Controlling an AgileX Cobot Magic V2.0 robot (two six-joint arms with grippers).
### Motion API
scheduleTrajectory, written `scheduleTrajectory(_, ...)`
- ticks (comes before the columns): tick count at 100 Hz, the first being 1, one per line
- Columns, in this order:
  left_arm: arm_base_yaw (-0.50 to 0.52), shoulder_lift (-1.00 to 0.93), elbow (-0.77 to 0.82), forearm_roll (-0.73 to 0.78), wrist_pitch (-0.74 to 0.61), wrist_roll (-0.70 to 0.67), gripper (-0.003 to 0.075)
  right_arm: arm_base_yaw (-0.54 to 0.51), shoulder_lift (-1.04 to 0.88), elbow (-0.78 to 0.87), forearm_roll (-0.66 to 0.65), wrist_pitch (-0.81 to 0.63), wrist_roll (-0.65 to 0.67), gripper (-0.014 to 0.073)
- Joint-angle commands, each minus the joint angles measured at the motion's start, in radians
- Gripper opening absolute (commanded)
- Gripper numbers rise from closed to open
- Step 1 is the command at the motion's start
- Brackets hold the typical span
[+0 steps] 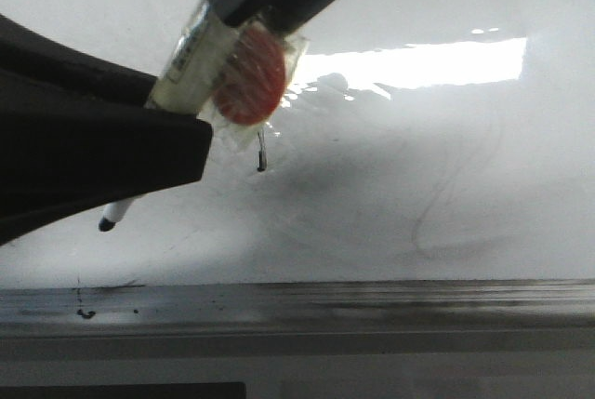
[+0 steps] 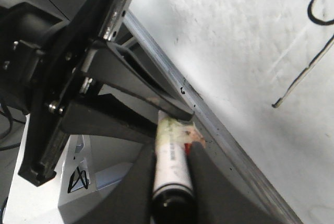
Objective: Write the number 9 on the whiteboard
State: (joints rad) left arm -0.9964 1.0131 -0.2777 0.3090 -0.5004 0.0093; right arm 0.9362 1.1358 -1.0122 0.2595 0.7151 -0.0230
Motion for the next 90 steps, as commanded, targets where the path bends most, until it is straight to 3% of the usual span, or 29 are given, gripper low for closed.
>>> scheduleTrajectory(1, -0.002, -0.007, -0.031, -0.042, -0.086, -0.035, -0.002, 0.002, -0.012, -0.035, 0.017, -0.055, -0.002, 0.0133)
scheduleTrajectory(8, -0.002, -0.01, -0.031, -0.062, -0.086, -0.064, -0.002, 0.0, -0.012, -0.035, 0.005, -0.057, -0.002, 0.0261)
scheduleTrajectory(16, -0.002, -0.024, -0.031, -0.162, -0.067, -0.11, -0.002, 0.0, -0.012, -0.035, -0.018, -0.058, -0.002, 0.0347)
scheduleTrajectory(37, 0.008, -0.098, -0.031, -0.664, 0.092, -0.094, -0.0021, 0.0, -0.012, -0.035, -0.027, -0.058, -0.002, 0.0351)
scheduleTrajectory(53, 0.033, -0.095, -0.031, -0.909, 0.095, -0.081, -0.0021, 0.0, -0.012, -0.035, -0.027, -0.058, -0.002, 0.0351)
scheduleTrajectory(90, 0.051, -0.021, -0.031, -0.961, 0.062, -0.081, -0.002, 0.0, -0.012, -0.035, -0.027, -0.058, -0.002, 0.0351)
